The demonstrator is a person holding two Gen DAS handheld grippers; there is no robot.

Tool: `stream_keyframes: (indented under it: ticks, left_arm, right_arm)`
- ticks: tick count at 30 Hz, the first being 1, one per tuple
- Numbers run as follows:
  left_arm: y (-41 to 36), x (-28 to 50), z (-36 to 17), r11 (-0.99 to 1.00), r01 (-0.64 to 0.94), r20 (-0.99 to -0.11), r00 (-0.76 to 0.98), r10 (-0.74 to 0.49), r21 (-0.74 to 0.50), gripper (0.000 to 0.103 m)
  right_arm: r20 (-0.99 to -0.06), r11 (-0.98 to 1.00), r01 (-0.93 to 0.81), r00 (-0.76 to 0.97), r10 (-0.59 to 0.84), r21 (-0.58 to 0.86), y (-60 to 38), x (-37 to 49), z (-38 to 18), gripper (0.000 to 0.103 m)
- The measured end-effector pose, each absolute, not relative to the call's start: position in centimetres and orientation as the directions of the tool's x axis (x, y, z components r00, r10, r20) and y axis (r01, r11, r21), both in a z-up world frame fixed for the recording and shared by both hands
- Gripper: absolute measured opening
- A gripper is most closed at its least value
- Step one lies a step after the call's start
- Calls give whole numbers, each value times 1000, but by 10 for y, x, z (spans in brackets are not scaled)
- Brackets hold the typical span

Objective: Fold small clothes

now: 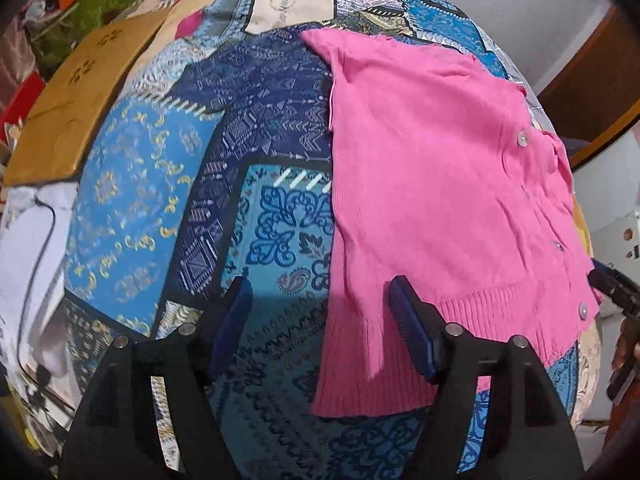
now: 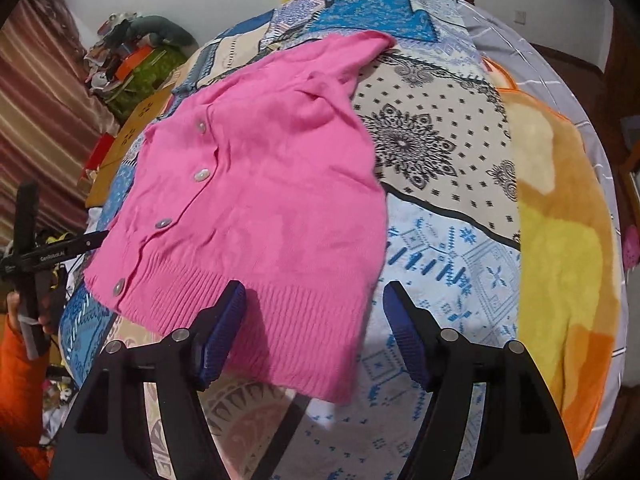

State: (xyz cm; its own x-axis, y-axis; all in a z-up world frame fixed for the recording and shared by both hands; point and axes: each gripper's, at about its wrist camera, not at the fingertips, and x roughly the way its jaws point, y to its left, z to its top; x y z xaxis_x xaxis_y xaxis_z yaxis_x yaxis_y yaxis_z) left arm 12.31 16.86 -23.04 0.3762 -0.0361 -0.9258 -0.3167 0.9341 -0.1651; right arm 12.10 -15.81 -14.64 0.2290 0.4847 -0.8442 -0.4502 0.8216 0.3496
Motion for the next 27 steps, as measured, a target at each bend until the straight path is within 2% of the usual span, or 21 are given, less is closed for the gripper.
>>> stream_keyframes:
  ticks: [4,6,8,10,12,14,16,18,27]
  left_arm:
    - [170,120,-232,917,-320,-919,381,-104,-236,70]
    - [167,117,-231,918,-308,-914,388,-120,-251,66]
    - [161,114,-228,924,-282,-906,402,-131,-259,55]
    - [156,113,-226,927,-262,-900,411,-144,-267,45]
    - [153,115,-224,927,-248,-896,414,-161,-281,35]
    - [151,117,-222,925,-232,-891,416,-184,-300,18]
    - [147,119,-219,928,-204,-887,413,-206,-310,10]
    - [144,120,-212,932,-173,-876,430,-218,-317,9]
    - [163,121,-133,947,-175,-786,608,-111,-269,8]
  right_arm:
    - [-824,803,-470,235,515,368,-151,118,-146,45]
    - [-817,800,-469,242,523,374,-149,117,-146,32]
    - [-810,792,-474,238,536,385,-145,115,-147,19]
    - [-805,785,-483,236,544,389,-141,114,-147,11]
    - [-800,776,-495,234,553,391,-136,112,-145,11]
    - [-794,766,-510,233,561,391,-132,109,-142,10]
    - [-787,758,-527,242,567,384,-128,107,-137,10]
    - [-778,750,-547,257,573,372,-126,106,-128,10]
    - [-698,756,-600,423,578,262,-136,115,-64,9]
